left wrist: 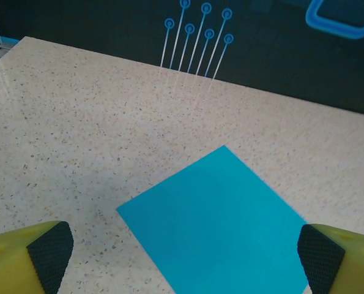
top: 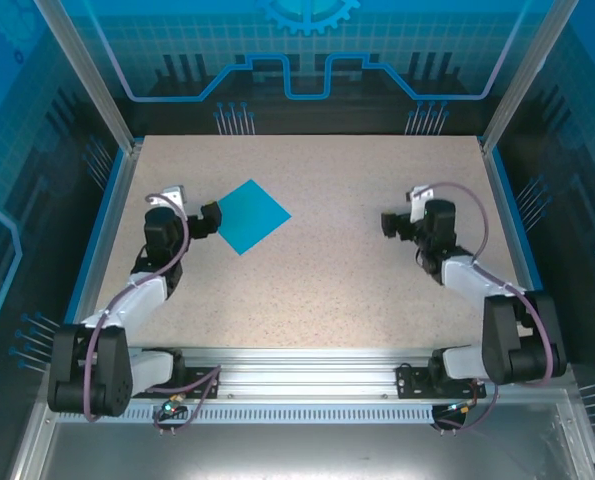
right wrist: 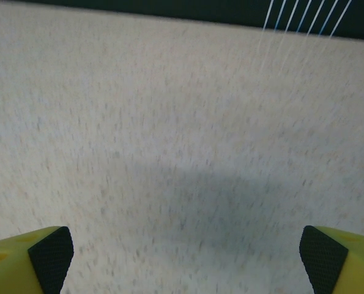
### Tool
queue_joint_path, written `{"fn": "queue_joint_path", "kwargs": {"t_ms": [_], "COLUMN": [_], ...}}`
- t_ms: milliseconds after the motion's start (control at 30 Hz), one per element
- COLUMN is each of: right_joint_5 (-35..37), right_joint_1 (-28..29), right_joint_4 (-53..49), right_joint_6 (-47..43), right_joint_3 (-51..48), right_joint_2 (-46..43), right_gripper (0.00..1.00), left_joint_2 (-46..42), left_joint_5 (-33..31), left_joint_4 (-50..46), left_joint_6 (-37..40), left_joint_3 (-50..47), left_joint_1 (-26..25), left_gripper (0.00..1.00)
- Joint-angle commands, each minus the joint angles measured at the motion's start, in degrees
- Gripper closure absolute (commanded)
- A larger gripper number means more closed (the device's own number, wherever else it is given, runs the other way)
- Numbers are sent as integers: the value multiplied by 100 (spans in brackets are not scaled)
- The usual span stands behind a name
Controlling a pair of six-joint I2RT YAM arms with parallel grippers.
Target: Fold a paper plane with a square sheet of paper (pick it up from the middle)
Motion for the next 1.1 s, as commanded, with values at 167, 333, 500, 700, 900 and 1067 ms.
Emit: {"fn": "queue_joint_path", "kwargs": {"t_ms": [167, 333, 500, 700, 900, 1067], "right_joint_5": [-1554, -2378, -2707, -2641, -2604, -2621], "right_joint_1": [50, 90, 330, 687, 890, 938], "right_joint_4": [-2799, -2604, -2749, -2902, -2891, -2831], "right_joint_6": [1921, 2409, 2420, 2311, 2300, 2310], "right_joint_3": [716, 437, 461, 562, 547, 484], "right_joint_2": [-445, -504, -354, -104, 52, 181], "right_gripper": [1, 1, 1, 0, 0, 1], "left_joint_2": [1057, 2156, 3402, 4584, 4829, 4994], "left_joint_5": [2447, 2207, 1839, 1474, 893, 493], "left_joint_4": [-2214, -3034, -3863, -4510, -4636, -4823], "left_joint_6": [-1468, -1149, -989, -949, -1026, -1111], "left_joint_3": [1769, 2786, 3864, 4859, 5089, 5195], "left_joint_1": [-26, -717, -1361, -1796, -1800, -1800], "left_gripper": [2, 6, 13, 18, 16, 13]}}
